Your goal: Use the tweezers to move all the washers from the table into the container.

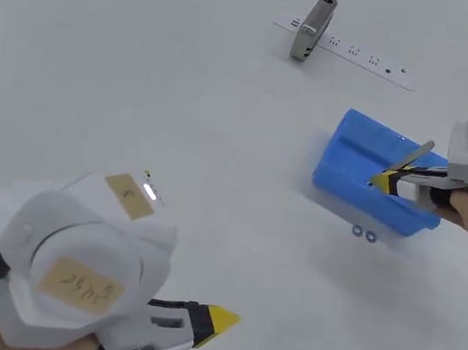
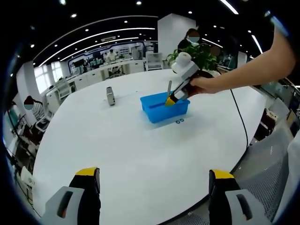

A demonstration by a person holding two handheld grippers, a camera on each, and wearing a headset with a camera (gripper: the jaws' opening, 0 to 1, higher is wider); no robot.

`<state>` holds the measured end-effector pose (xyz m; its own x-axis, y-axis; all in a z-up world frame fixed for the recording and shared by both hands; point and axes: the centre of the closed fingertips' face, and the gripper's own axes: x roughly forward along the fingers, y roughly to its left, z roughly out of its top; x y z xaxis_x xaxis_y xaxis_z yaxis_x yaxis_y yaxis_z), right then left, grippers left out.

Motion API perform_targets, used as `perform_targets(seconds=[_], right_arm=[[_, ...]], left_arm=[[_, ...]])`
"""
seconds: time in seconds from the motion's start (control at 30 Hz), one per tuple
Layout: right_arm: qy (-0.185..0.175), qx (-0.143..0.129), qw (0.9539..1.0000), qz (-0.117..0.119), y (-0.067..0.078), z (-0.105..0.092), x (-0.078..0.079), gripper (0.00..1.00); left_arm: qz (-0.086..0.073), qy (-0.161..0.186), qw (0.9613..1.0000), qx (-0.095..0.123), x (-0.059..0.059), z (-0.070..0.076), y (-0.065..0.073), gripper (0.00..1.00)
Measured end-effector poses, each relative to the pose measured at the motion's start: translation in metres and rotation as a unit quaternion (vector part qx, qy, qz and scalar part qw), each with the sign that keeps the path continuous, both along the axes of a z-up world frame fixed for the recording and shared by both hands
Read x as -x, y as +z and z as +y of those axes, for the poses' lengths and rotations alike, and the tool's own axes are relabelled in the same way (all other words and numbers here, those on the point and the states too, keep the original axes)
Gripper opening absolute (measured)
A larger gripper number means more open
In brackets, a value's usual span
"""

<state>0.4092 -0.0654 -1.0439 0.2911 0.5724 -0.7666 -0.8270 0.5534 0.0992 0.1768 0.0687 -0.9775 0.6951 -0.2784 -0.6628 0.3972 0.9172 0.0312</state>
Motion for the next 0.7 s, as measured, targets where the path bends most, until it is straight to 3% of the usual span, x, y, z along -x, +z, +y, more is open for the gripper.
perform_targets(seconds=[0.17, 0.7], right_arm=[[0.0, -0.002, 0.9999, -0.01, 0.009, -0.002, 0.002, 0.04], [-0.013, -0.03, 0.9973, -0.066, 0.056, -0.011, 0.018, 0.04]], left_arm=[[-0.006, -0.003, 1.0, 0.0, -0.001, -0.001, 0.003, 0.99], [-0.02, -0.002, 0.9998, 0.001, 0.001, 0.003, 0.008, 0.99]])
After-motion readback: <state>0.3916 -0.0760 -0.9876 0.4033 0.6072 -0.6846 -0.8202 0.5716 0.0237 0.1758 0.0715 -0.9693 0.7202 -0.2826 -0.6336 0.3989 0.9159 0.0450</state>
